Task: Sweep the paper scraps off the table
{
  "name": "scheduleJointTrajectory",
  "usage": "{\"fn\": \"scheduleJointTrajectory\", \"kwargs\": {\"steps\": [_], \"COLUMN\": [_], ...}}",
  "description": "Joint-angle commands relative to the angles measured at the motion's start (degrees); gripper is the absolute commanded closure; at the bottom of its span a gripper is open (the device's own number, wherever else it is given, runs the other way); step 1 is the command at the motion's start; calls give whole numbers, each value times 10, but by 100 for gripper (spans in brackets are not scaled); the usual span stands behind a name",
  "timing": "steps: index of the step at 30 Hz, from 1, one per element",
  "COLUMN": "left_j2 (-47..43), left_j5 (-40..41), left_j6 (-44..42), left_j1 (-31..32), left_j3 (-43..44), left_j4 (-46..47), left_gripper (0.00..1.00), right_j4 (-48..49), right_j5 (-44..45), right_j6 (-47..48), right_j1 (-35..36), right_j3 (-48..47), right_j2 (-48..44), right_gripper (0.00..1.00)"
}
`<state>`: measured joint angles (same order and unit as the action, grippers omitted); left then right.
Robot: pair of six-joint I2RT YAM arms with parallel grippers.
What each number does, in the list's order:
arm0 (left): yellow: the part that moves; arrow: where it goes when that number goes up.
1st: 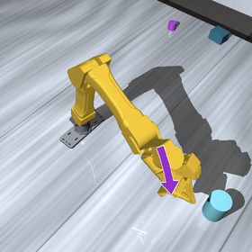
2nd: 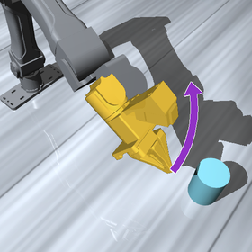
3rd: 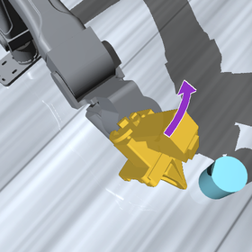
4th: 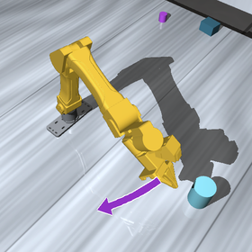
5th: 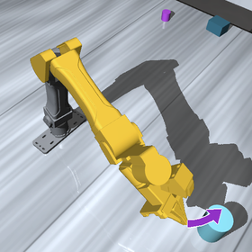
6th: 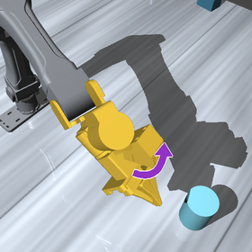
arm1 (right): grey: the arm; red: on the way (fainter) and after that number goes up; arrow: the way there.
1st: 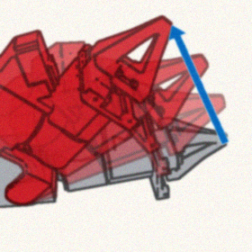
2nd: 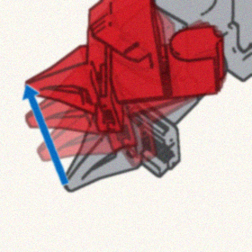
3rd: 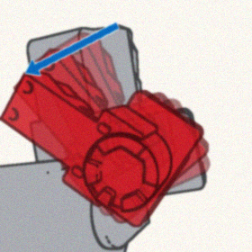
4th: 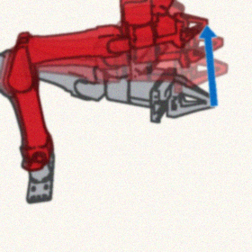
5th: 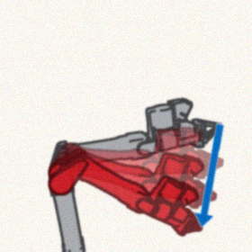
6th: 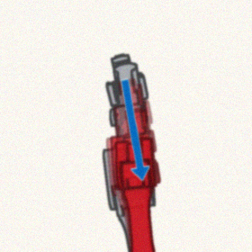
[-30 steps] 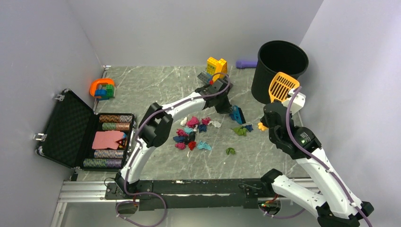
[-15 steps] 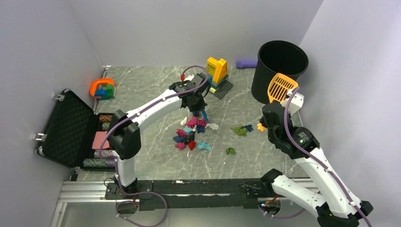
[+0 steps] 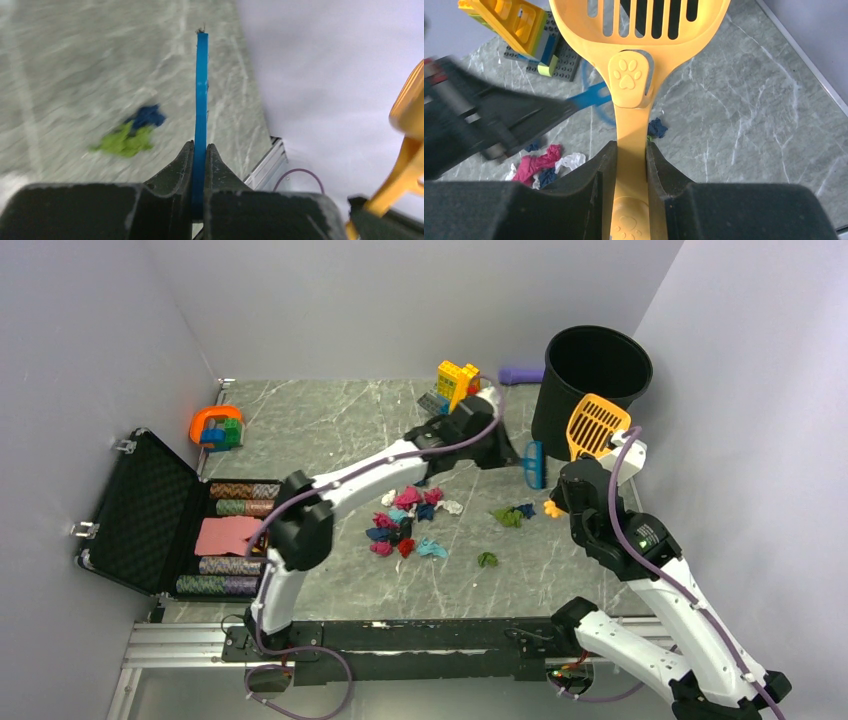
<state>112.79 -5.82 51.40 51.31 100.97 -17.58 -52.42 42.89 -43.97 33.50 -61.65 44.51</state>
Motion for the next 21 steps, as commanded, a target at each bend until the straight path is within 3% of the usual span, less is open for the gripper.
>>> {"fn": "scheduleJointTrajectory", "kwargs": {"steps": [1, 6, 11, 15, 21], "left_j2": [127, 209, 204, 129, -58], "left_j5": [-96, -98, -1, 66, 159], "left_j6": [17, 50, 75, 60, 3], "left_j1": [33, 46, 29, 2, -29], "left_j3": [152, 214, 191, 126, -33], "left_j4": [19, -37, -168, -256, -305], "left_gripper": [100, 100, 100, 100, 100], "right_j4": [17, 17, 25, 30, 42], "right_j5": [3, 9, 3, -1, -7], "right_j6": [-1, 2, 4, 7, 13], "right_j1": [-1, -1, -1, -1, -2], "right_j3": [0, -1, 4, 7, 8], "right_j2": [-8, -9, -14, -11, -7], "right_gripper": [100, 100, 100, 100, 100]}}
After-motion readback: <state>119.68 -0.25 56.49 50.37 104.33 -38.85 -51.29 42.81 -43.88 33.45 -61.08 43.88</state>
